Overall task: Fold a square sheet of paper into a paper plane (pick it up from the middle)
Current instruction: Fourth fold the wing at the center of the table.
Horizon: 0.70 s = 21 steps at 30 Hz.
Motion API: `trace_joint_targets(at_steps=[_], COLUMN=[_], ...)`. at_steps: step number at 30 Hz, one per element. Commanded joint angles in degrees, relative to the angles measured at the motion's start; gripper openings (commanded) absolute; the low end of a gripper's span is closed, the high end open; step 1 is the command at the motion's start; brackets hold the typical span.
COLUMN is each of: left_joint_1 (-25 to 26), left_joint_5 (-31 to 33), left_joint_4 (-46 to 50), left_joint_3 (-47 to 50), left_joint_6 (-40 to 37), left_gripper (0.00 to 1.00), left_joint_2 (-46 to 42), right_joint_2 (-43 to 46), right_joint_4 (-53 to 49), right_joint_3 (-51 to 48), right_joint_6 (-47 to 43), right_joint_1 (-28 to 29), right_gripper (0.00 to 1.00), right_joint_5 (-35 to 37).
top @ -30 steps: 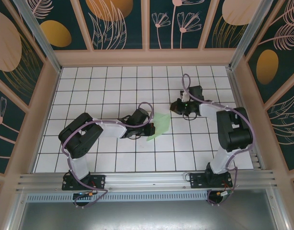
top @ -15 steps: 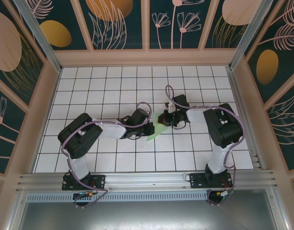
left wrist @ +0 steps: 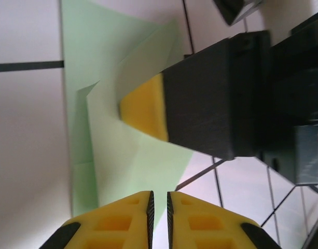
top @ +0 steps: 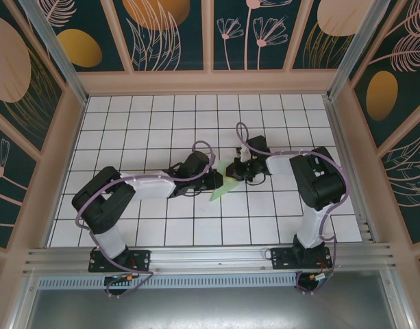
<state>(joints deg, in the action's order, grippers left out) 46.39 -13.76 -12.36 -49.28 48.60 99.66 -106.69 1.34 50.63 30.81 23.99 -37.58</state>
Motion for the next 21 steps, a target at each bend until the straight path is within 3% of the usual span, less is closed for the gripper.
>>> trace_joint_targets(at_steps=[1, 21], left_joint_1=[-0.3, 0.5], left_joint_5=[-2.4, -4.3], left_joint_4=[-2.5, 0.5], left_joint_3=[0.2, 1.3], left_joint_6=[3.1, 3.8], left_gripper=[0.19, 0.18], left_joint_2=[-0.3, 5.4], right_joint_2=[-3.7, -4.5], right_joint_4=[-4.3, -4.6], right_joint_3=[-0.4, -0.7], right_joint_6=[-0.2, 0.0], right_joint_1=[-0.5, -0.4], right_gripper=[0.01, 0.01], right_joint_5=[6.5, 6.6])
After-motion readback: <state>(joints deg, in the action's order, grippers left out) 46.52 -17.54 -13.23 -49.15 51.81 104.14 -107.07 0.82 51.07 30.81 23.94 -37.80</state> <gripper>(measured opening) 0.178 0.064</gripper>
